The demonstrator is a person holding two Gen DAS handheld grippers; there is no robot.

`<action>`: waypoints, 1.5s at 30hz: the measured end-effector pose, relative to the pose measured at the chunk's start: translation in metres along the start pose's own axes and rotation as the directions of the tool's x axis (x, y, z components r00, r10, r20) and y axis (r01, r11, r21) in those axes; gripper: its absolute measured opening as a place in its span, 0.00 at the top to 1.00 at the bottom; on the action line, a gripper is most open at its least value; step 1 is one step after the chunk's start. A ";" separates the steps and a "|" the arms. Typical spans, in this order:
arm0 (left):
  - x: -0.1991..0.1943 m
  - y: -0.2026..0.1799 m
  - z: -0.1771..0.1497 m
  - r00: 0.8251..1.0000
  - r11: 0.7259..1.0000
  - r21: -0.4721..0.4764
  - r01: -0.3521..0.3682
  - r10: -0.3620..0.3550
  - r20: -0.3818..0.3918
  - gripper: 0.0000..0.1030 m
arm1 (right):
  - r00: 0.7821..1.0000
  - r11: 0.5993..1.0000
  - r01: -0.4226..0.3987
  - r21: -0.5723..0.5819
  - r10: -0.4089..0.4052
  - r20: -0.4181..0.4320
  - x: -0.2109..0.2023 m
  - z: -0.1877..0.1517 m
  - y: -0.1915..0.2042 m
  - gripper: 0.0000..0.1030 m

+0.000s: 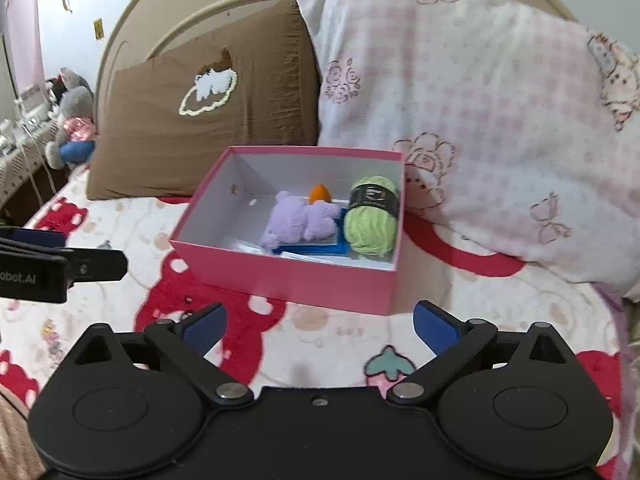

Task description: Organize objects

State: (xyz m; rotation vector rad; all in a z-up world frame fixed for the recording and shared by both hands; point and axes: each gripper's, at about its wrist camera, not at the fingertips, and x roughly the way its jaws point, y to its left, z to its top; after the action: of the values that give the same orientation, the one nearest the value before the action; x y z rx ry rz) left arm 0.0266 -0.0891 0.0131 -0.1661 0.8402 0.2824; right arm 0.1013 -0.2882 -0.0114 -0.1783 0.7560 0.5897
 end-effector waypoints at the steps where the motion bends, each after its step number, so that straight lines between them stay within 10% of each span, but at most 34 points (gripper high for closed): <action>1: 0.002 0.000 -0.002 1.000 1.000 0.003 -0.008 0.008 -0.017 0.00 | 1.000 1.000 0.010 -0.008 -0.010 0.000 -0.001 -0.002 0.002 0.01; 45: 0.022 0.011 -0.027 0.996 0.999 -0.026 -0.043 0.041 -0.074 0.00 | 0.998 0.998 0.049 0.026 -0.048 -0.038 0.012 -0.027 0.015 0.00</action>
State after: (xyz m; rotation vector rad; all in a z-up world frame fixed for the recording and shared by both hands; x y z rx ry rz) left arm 0.0179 -0.0814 -0.0213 -0.1860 0.9133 0.3293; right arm 0.0843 -0.2800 -0.0382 -0.1827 0.7934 0.5307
